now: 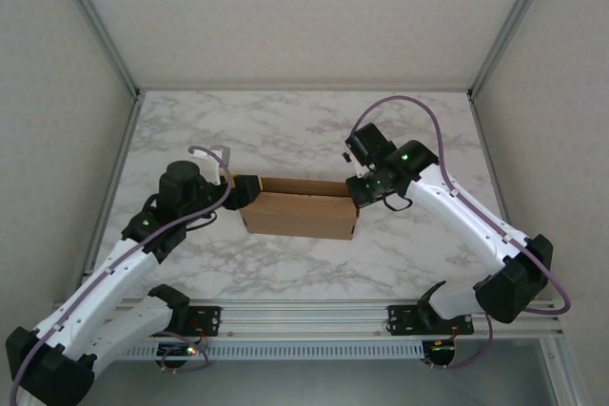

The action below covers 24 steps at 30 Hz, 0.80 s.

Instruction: Fold the paper box

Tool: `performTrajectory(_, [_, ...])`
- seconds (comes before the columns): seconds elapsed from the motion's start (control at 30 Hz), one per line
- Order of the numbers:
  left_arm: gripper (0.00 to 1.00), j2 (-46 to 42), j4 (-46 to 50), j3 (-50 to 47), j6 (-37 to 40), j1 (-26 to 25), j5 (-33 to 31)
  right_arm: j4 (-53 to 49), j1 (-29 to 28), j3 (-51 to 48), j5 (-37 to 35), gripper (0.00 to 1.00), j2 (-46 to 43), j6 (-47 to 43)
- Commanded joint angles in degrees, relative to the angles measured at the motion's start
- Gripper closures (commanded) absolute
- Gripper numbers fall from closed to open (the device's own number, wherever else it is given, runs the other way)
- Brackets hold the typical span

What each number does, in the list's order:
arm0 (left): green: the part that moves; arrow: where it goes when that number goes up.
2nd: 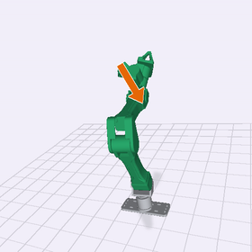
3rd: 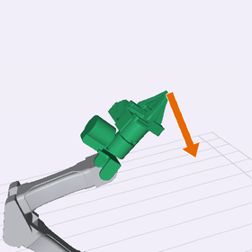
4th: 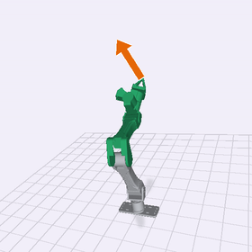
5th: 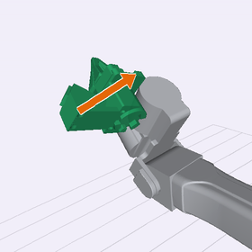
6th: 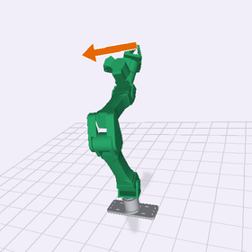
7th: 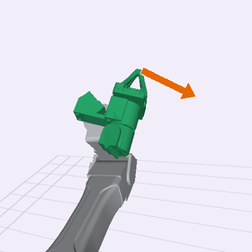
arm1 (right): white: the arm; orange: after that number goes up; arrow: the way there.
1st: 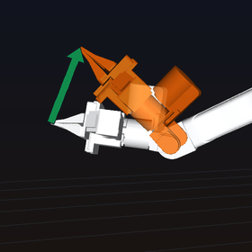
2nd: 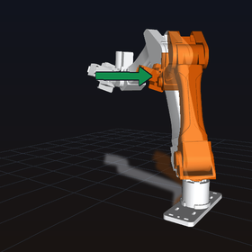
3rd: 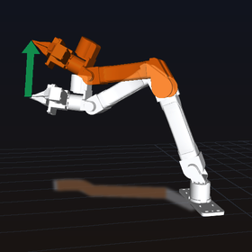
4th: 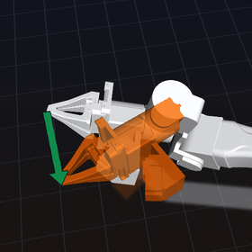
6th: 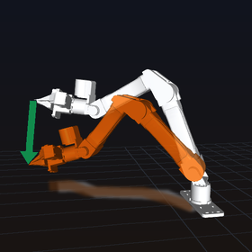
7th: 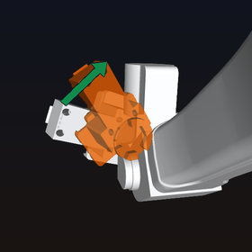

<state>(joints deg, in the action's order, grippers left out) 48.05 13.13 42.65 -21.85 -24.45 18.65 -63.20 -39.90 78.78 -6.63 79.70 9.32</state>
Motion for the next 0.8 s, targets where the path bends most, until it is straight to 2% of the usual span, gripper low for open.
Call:
performTrajectory(0.0, [0.27,-1.9,4.2,4.0,3.0,-0.3,-10.8,0.5,0.3,2.3,-0.2,1.0,1.9,-6.6])
performTrajectory(0.2, [0.24,-0.8,4.3,3.5,5.8,-0.2,-21.3,-0.5,0.9,3.7,1.4,1.0,5.3,-4.0])
performTrajectory(0.37, [0.31,-0.5,3.2,3.2,2.7,-0.4,-15.5,1.6,1.0,1.7,4.0,1.0,3.5,0.4])
performTrajectory(0.47, [0.44,0.9,6.3,5.0,1.1,-0.5,-16.1,1.7,1.0,1.6,5.2,1.0,3.3,2.7])
performTrajectory(0.57, [0.54,-0.1,7.2,6.6,1.2,-1.7,-9.1,1.9,1.0,1.2,6.1,1.0,3.2,3.4])
performTrajectory(0.67, [0.75,-1.4,6.8,7.0,-0.2,-4.1,-4.0,1.8,1.0,1.2,5.8,1.0,3.6,3.2])
performTrajectory(0.77, [0.89,-1.5,6.5,7.0,-2.7,-7.4,1.3,1.5,1.1,1.5,5.4,1.0,3.9,3.0])
